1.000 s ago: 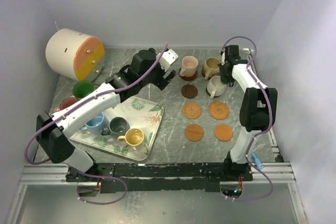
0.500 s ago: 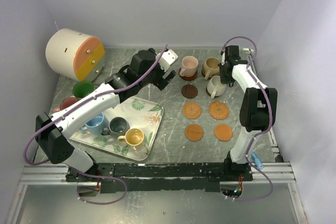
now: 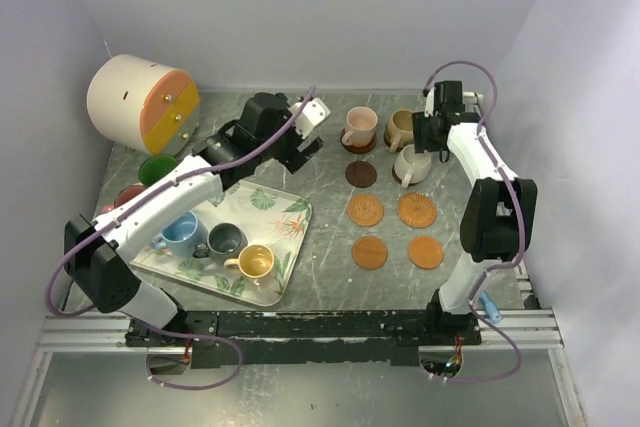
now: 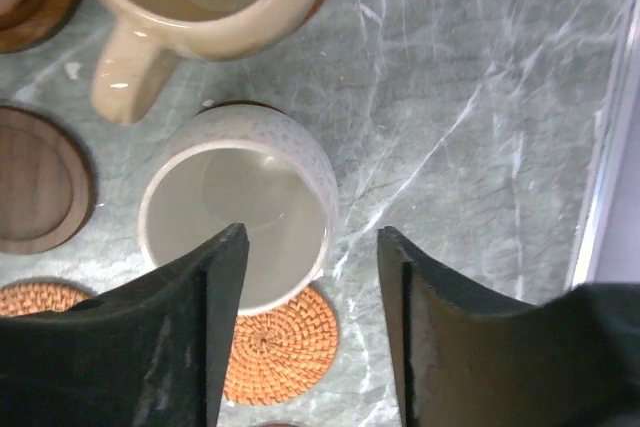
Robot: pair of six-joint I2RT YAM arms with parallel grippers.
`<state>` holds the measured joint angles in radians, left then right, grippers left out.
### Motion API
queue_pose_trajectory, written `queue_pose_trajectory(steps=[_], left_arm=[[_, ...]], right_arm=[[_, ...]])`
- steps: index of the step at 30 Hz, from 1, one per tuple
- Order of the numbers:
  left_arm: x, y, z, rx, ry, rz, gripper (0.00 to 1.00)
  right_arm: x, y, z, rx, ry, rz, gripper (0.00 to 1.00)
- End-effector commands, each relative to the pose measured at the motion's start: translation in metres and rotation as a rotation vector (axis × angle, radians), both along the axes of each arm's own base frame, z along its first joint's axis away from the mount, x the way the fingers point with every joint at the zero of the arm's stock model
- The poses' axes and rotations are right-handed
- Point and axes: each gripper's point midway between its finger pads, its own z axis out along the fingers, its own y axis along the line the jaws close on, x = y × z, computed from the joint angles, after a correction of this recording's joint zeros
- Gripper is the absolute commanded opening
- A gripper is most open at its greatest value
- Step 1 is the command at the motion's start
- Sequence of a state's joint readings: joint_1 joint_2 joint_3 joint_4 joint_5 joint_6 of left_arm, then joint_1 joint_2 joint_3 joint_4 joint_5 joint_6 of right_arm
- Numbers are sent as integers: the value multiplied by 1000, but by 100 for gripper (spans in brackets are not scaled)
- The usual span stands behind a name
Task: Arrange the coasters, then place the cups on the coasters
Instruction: Place the cup on the coaster, then pick up the cup from the tray.
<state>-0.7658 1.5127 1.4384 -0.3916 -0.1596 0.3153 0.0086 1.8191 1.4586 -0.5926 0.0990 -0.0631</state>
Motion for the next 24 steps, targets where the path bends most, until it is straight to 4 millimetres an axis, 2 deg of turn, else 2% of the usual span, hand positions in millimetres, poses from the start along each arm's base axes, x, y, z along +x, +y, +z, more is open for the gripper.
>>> queue_pose_trajectory(steps=[1, 3, 5, 11, 15, 19, 24], left_arm=[[3, 41, -17, 40, 84, 3, 100], [8, 60, -21, 34, 114, 23, 100], [13, 84, -23, 27, 138, 60, 100], [21, 162, -26, 26, 176, 169, 96], [16, 207, -33, 52, 225, 209, 97], [-11, 220, -46, 111, 309, 108, 96], [-50, 219, -66, 171, 419, -14, 94]], right_arm=[[10, 13, 62, 41, -165, 72, 59], [8, 21, 73, 67, -191, 115, 68], [5, 31, 79, 101, -190, 174, 71], [-10, 61, 84, 209, -188, 334, 71], [-25, 79, 101, 256, -254, 441, 72], [-43, 95, 110, 294, -303, 559, 73], [-58, 105, 113, 318, -343, 630, 73]])
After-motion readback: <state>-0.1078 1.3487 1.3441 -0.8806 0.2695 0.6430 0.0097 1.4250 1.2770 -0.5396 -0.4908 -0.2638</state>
